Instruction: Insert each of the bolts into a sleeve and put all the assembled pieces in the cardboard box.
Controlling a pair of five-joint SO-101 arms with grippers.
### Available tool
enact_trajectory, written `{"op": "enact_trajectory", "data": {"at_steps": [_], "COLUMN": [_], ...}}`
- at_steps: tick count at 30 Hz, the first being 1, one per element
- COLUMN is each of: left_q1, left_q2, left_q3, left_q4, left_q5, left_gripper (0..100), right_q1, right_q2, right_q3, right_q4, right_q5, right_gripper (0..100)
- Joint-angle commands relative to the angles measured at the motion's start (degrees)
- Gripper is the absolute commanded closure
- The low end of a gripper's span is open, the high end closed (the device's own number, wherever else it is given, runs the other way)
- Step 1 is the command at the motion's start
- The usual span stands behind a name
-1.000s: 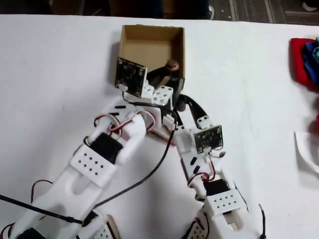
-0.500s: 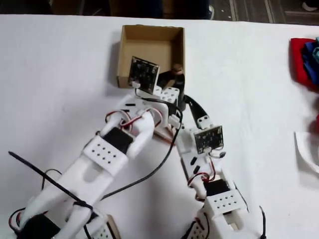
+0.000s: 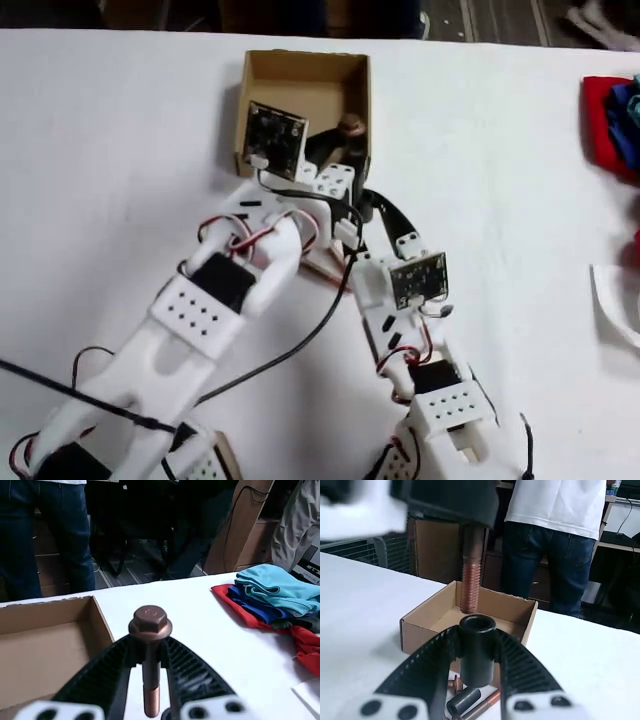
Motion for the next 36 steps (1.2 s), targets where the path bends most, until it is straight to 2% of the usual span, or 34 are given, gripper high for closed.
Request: {"op": "enact_trajectory", "data": {"at_steps": [1, 29, 33, 36], "left_q1": [-0.3, 0.5, 0.1, 0.4], "left_q2": [-3.0, -3.0, -3.2, -2.9], "left_q3": [-3.7, -2.9, -2.9, -2.7], "left_q4": [0.5, 0.1, 0.1, 0.1], "left_q5": [4.5, 6.4, 11.0, 11.5], "left_gripper": [97, 97, 97, 97], "right_q1": [-0.6, -0.6, -0.6, -0.6], "right_q2": [-1.5, -1.5, -1.5, -1.5], "right_q3": [-0.4, -0.4, -0.4, -0.4], "right_q4": [0.3, 0.3, 0.3, 0.3], "right_q5": [0.4, 0.4, 0.4, 0.4], "right_gripper": [97.8, 97.8, 97.8, 97.8]}}
